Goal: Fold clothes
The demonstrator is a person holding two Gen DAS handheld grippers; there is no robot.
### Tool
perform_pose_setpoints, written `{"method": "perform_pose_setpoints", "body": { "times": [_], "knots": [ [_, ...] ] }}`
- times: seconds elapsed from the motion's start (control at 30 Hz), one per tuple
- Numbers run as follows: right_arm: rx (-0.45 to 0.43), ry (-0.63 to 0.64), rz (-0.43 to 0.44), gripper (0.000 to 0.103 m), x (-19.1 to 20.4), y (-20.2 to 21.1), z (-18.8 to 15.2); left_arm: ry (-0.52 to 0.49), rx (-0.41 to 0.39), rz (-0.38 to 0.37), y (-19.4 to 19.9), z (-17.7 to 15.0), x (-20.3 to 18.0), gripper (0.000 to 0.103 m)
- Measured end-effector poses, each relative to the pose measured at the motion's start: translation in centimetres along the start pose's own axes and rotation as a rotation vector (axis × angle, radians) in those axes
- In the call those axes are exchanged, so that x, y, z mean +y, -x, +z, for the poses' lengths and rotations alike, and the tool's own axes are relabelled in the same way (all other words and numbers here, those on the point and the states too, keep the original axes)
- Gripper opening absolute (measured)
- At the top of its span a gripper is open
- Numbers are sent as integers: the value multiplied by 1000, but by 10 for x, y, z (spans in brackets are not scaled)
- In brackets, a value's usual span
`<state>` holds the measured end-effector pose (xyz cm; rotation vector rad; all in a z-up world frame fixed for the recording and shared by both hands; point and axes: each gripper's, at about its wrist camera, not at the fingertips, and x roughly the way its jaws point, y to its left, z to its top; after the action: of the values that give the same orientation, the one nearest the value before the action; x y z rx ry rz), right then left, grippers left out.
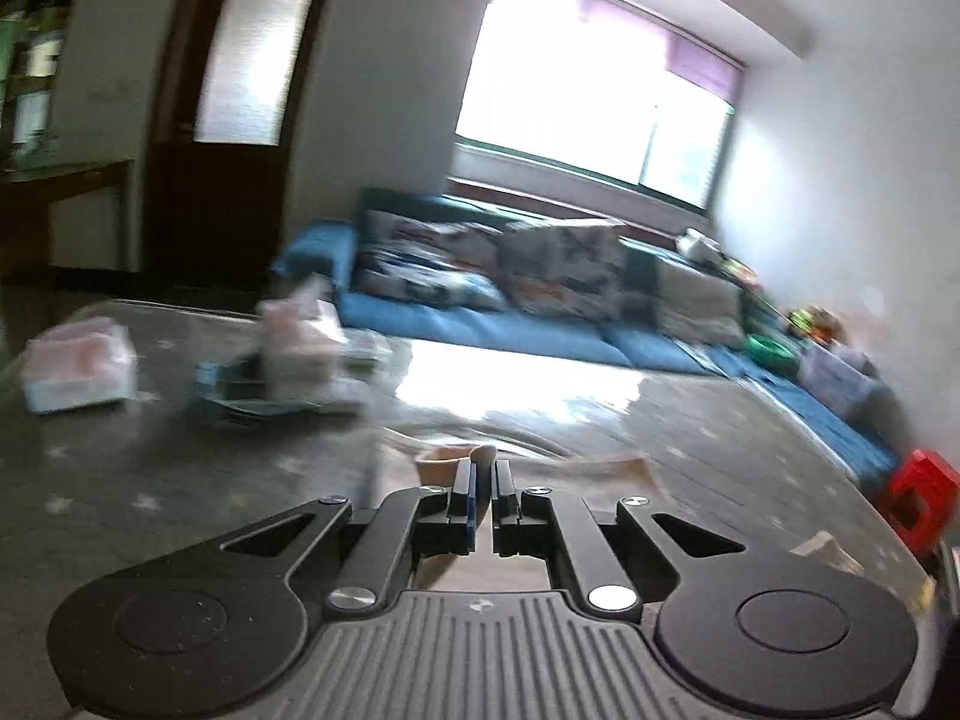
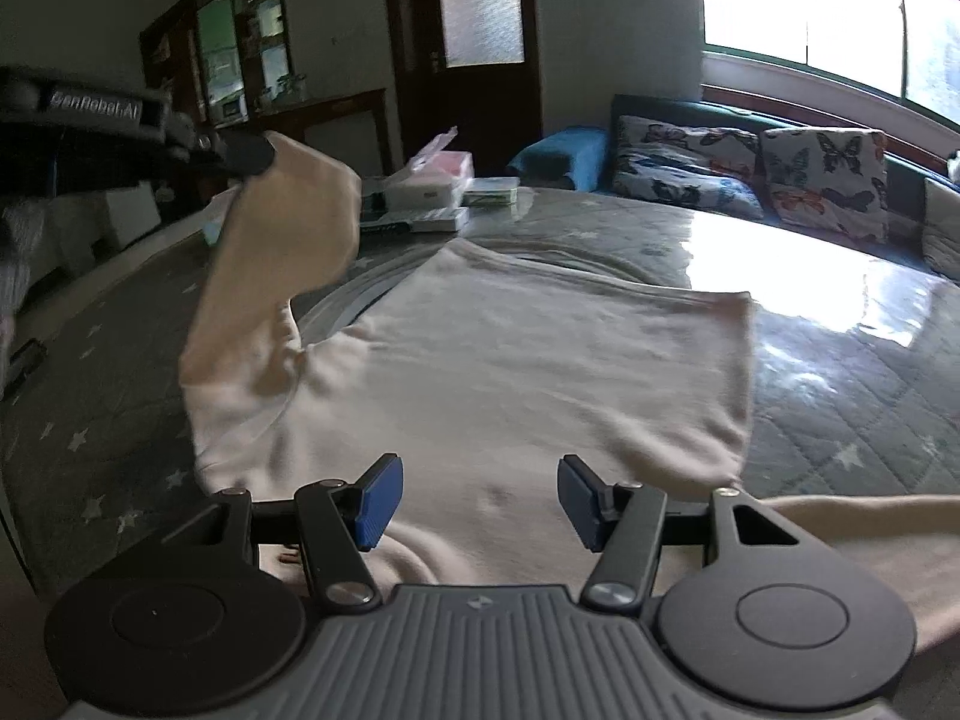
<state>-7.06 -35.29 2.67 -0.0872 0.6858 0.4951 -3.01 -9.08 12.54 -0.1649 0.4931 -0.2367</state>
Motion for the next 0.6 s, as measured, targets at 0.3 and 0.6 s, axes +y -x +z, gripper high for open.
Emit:
{"method": "perform_pose_setpoints", "body": {
  "times": [0.3,0.6],
  "knots": [
    [-8,-88,-70,54,-34,13,-9,-128,135,-151,-35,-36,-55,5],
    [-7,-147,-69,50,-46,12,-9,-204,219,-182,-45,-60,-58,21]
  ]
}}
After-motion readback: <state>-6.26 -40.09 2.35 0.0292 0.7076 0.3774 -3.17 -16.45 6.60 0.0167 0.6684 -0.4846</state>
